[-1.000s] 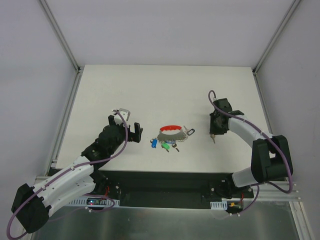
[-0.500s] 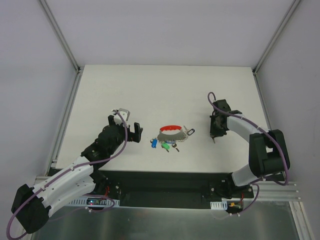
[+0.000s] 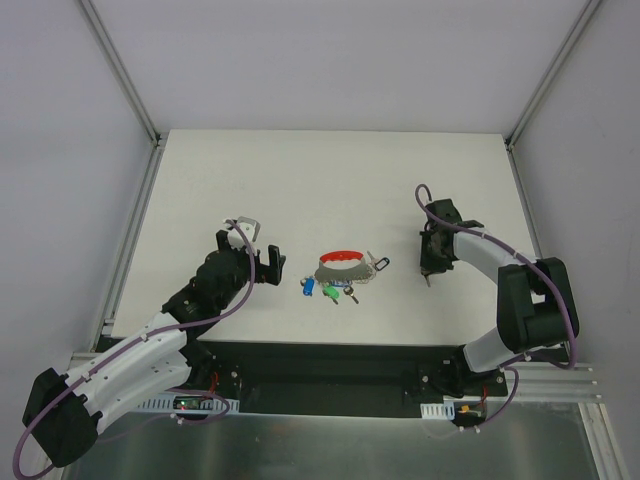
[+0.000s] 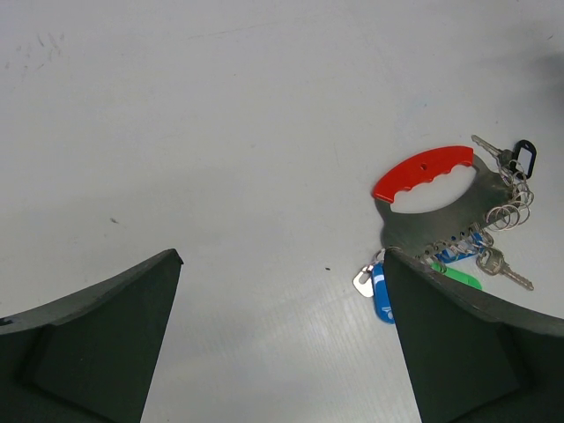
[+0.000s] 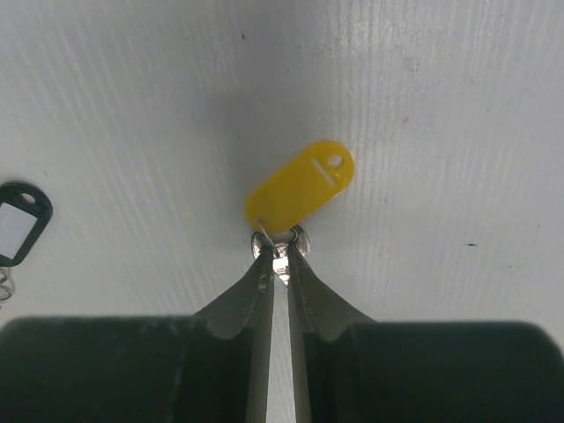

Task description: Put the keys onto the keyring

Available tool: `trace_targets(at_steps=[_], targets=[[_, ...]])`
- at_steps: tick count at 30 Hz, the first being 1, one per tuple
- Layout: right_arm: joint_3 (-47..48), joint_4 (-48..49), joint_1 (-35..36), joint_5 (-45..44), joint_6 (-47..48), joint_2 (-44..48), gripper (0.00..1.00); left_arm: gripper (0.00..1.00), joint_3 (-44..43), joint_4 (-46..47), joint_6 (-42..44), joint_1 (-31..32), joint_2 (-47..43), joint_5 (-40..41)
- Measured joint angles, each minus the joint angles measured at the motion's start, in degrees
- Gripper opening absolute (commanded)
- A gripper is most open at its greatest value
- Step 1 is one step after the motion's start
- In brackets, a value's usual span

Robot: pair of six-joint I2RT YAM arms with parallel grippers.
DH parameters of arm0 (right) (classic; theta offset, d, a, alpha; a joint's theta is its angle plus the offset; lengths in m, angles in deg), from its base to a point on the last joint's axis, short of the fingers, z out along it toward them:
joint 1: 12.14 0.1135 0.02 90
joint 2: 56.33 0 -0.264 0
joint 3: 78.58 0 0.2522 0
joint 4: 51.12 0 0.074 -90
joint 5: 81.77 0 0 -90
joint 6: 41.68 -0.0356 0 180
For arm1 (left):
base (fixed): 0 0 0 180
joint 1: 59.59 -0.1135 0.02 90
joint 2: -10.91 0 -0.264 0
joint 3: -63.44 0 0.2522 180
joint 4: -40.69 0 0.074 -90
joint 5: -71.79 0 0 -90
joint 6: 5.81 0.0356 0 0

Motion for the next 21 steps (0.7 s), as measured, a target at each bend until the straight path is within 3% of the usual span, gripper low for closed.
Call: trace_targets(at_steps=[8, 15, 21], targets=[[0.2, 0.1, 0.0, 0.0, 0.8, -0.2, 0.01, 0.99, 0.0, 0.0, 0.0, 0.0, 0.0, 0.0], [2.8, -2.1, 0.0, 0.0, 2.1, -0.7, 0.01, 0.99, 0.0, 0.0, 0.0, 0.0, 0.0, 0.0], [8.6, -9.5, 0.4, -1.5, 3.7, -1.4, 0.01, 0.99, 0.0, -0.1, 0.0, 0.3, 0.0, 0.0]])
